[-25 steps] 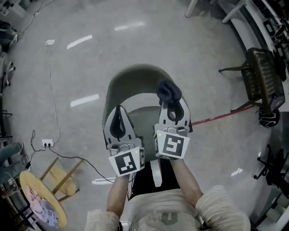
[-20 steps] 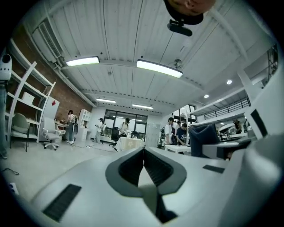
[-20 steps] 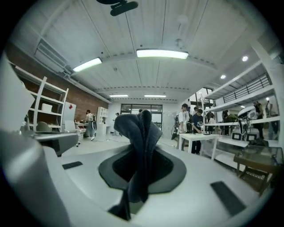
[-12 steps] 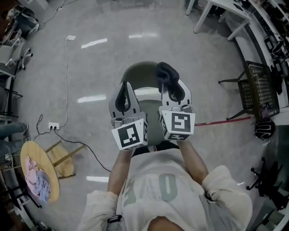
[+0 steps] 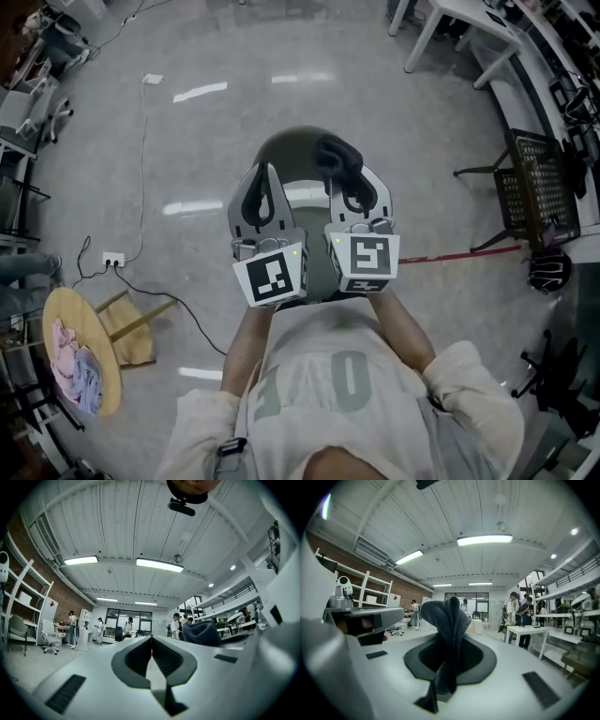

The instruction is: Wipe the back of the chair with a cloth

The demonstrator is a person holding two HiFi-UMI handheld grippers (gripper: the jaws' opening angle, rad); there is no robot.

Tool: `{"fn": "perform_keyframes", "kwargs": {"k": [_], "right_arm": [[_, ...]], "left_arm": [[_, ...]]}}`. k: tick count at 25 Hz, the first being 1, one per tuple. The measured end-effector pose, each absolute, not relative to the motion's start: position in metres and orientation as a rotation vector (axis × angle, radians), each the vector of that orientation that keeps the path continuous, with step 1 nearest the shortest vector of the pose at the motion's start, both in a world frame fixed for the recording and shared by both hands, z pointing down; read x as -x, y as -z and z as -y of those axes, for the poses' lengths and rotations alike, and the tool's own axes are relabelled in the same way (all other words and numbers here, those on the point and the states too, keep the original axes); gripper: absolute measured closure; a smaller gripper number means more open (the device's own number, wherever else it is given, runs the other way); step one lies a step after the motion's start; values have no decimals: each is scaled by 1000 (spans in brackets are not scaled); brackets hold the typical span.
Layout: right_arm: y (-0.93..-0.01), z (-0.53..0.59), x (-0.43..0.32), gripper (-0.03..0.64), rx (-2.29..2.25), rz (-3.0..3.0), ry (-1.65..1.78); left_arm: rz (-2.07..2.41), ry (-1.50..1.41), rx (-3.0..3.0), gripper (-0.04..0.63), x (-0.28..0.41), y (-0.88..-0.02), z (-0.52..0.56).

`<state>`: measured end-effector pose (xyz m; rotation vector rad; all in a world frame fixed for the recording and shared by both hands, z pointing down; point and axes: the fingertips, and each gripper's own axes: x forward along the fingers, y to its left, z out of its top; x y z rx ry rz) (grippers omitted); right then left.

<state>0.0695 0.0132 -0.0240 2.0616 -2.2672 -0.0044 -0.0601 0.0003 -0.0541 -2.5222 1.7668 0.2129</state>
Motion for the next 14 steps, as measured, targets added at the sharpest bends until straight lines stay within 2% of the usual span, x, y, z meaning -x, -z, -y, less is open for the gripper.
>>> {"fn": "perform_keyframes", "kwargs": {"k": [14], "right_arm": [[19, -2, -58, 558, -1994, 2243, 55]], "left_arm": [[-1742, -245, 2568, 580, 59, 47, 17]]}}
